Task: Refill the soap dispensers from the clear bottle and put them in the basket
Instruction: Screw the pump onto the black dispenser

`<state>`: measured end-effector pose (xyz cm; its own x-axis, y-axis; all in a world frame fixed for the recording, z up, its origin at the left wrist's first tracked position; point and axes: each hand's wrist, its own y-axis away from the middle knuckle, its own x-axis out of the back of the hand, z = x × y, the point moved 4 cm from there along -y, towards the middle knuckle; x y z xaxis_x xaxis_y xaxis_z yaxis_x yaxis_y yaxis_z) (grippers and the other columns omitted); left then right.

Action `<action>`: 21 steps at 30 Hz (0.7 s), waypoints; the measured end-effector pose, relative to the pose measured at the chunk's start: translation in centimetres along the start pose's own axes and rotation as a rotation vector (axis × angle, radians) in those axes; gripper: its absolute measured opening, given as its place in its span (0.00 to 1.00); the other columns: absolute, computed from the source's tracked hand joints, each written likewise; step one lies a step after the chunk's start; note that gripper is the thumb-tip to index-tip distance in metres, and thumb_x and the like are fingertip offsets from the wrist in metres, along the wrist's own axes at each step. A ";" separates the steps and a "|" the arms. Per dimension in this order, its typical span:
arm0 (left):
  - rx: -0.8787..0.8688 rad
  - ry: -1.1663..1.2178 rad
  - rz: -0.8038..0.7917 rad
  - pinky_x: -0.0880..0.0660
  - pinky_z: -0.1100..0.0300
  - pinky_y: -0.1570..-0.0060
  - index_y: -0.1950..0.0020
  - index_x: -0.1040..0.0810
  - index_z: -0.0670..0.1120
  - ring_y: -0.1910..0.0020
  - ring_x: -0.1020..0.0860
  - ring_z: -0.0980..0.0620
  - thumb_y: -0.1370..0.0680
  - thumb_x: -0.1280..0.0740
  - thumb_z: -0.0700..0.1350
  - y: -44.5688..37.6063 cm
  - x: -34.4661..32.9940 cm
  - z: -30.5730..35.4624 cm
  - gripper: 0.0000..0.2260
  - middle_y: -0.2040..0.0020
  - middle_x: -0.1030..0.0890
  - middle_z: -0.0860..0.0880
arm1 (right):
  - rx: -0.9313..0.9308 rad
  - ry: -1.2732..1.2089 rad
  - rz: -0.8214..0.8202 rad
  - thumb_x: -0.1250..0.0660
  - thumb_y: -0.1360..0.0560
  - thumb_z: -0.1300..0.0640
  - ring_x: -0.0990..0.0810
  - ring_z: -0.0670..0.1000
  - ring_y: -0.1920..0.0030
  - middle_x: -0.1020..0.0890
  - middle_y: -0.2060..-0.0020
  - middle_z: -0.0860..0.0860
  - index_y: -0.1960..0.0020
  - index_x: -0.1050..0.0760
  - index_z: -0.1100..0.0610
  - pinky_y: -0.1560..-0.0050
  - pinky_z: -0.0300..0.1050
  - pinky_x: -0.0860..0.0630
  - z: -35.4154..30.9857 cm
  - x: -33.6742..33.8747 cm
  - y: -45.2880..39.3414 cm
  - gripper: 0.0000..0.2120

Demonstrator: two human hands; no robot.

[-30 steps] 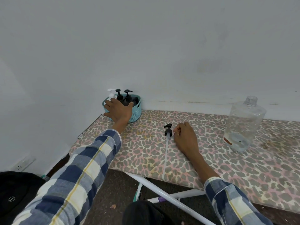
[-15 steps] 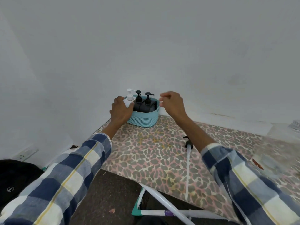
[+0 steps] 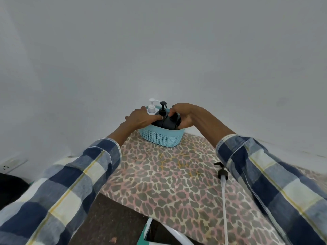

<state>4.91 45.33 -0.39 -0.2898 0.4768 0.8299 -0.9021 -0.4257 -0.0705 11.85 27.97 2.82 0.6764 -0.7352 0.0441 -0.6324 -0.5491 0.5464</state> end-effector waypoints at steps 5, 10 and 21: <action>0.051 0.114 0.097 0.26 0.48 0.43 0.27 0.29 0.48 0.39 0.22 0.43 0.27 0.33 0.72 0.8 -0.8 -1.4 0.38 0.35 0.21 0.47 | 0.066 0.074 0.070 0.37 0.17 0.67 0.19 0.60 0.40 0.22 0.44 0.61 0.44 0.27 0.63 0.31 0.58 0.21 0.3 -0.7 -0.2 0.03; 0.064 0.227 0.229 0.27 0.42 0.34 0.26 0.31 0.50 0.33 0.23 0.41 0.24 0.34 0.68 1.5 -1.4 -1.3 0.32 0.32 0.21 0.46 | 0.112 0.050 0.105 0.38 0.17 0.72 0.18 0.58 0.45 0.20 0.42 0.61 0.30 0.31 0.62 0.35 0.55 0.19 0.8 -0.9 -0.6 0.17; -0.060 0.238 0.491 0.32 0.37 0.33 0.21 0.39 0.45 0.25 0.32 0.42 0.16 0.35 0.55 4.4 -1.7 0.2 0.28 0.22 0.36 0.48 | 0.562 0.363 0.672 0.30 0.23 0.62 0.27 0.54 0.62 0.26 0.59 0.55 0.55 0.28 0.59 0.65 0.41 0.32 3.2 1.3 5.0 0.07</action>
<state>1.50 42.45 -2.01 -0.7395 0.3970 0.5436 -0.6571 -0.6009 -0.4550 8.39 23.04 2.94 0.1204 -0.8504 0.5122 -0.9573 -0.2361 -0.1670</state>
